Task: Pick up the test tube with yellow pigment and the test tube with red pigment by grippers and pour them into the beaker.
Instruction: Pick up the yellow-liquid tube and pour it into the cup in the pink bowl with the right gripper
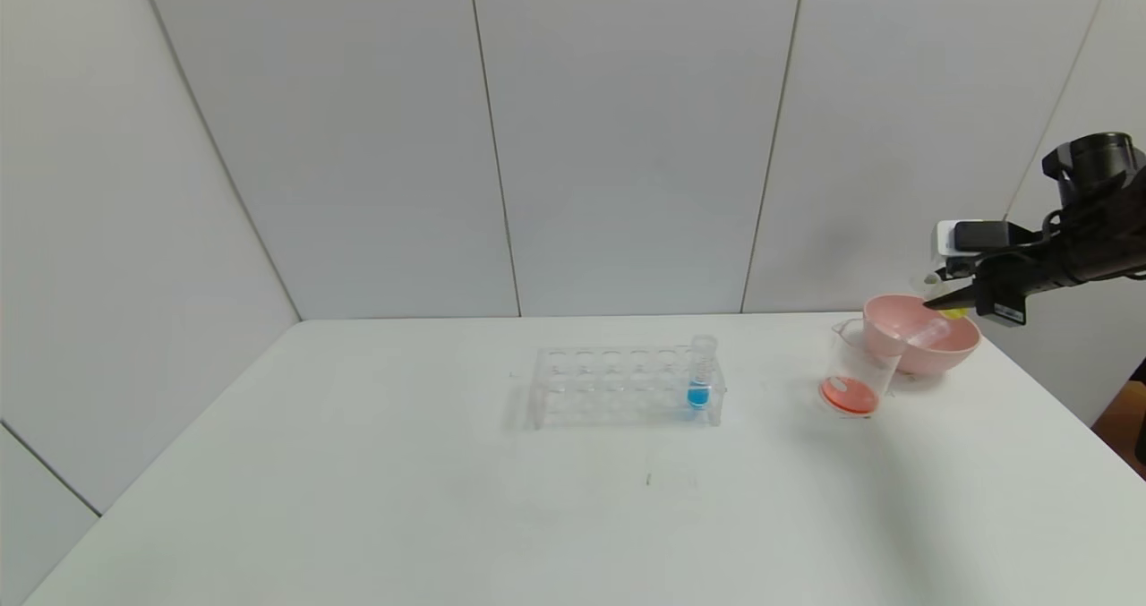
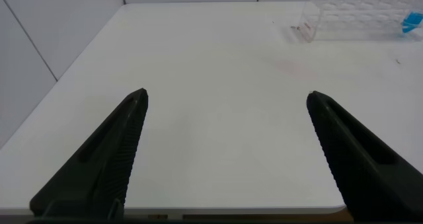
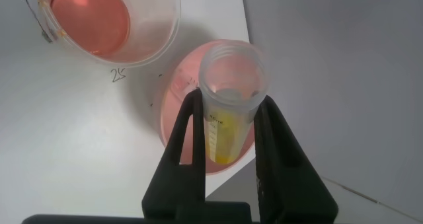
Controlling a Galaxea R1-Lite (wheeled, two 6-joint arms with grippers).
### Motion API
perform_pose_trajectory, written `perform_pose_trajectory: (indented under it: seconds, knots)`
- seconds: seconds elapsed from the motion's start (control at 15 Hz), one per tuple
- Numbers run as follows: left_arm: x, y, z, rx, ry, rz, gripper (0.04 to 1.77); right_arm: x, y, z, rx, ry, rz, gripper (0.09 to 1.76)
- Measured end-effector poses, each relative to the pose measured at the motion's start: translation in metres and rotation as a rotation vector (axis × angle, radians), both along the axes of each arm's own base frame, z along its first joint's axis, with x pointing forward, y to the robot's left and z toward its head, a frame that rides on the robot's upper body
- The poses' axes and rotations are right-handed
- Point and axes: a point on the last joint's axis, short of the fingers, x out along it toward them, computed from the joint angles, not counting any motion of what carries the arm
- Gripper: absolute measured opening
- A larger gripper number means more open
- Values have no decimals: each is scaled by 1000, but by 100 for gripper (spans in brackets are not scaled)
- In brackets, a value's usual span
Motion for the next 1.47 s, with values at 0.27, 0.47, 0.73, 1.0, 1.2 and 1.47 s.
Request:
perform_pose_trajectory:
  seconds: [0.27, 0.47, 0.73, 1.0, 1.2, 1.47]
  knots:
    - [0, 0, 0, 0, 0, 0, 172, 0, 4, 0, -57, -15, 58, 49]
    - [0, 0, 0, 0, 0, 0, 172, 1, 10, 0, -93, -20, 93, 49]
    - [0, 0, 0, 0, 0, 0, 172, -5, 17, -1, -149, 42, 116, 49]
    - [0, 0, 0, 0, 0, 0, 172, -7, 25, 1, -238, 57, 139, 49]
    - [0, 0, 0, 0, 0, 0, 172, -8, 29, 3, -305, 67, 117, 49]
    - [0, 0, 0, 0, 0, 0, 172, -7, 38, 3, -340, 76, 107, 49]
